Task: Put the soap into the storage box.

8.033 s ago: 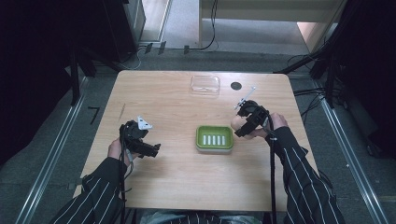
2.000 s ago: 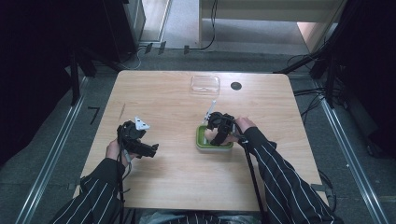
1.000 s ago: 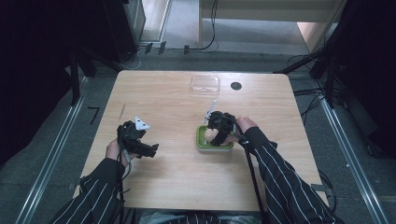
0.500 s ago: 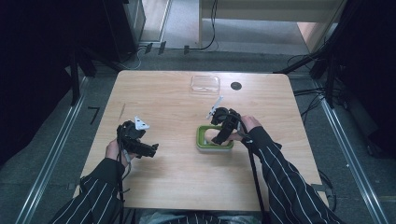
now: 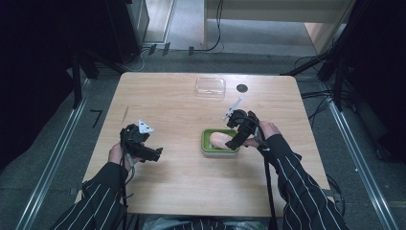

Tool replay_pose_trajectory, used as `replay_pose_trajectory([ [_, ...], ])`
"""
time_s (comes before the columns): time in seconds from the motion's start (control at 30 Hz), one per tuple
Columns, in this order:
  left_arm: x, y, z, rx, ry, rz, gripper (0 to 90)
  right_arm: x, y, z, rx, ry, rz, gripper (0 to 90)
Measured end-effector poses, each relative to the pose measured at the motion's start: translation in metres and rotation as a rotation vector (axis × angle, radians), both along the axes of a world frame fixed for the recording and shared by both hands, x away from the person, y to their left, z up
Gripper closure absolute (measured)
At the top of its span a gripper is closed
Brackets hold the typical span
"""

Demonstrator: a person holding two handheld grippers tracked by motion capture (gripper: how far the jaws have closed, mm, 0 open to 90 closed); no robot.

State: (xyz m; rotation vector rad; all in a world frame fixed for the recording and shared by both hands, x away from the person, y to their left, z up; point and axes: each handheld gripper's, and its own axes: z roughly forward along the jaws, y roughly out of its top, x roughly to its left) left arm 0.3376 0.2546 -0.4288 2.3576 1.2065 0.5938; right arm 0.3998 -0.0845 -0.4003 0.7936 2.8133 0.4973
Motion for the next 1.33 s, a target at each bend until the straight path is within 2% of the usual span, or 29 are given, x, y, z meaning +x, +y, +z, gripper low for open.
replay_pose_trajectory([
  [0.3,0.000,-0.001,0.000,0.003,0.003,-0.004,0.0,-0.017,-0.020,0.001,-0.027,-0.010,-0.063,7.3],
  [0.67,0.000,-0.001,0.000,0.002,0.000,-0.006,0.0,-0.041,-0.045,-0.012,-0.050,-0.010,-0.132,7.4],
  [0.73,0.000,-0.001,0.000,0.002,-0.001,-0.006,0.0,-0.047,-0.050,-0.014,-0.042,-0.015,-0.148,7.4],
  [0.9,0.000,-0.002,0.000,0.003,0.000,-0.005,0.0,-0.065,-0.064,-0.020,-0.062,-0.053,-0.171,7.6],
  [1.03,-0.001,-0.004,0.000,0.003,-0.002,-0.007,0.0,-0.076,-0.075,-0.024,-0.060,-0.061,-0.185,7.6],
  [1.2,0.000,-0.005,0.000,0.009,0.000,-0.013,0.0,-0.086,-0.082,-0.034,-0.080,-0.042,-0.197,7.8],
  [1.33,0.001,-0.006,0.000,0.007,0.000,-0.013,0.0,-0.089,-0.084,-0.044,-0.107,-0.007,-0.175,7.8],
])
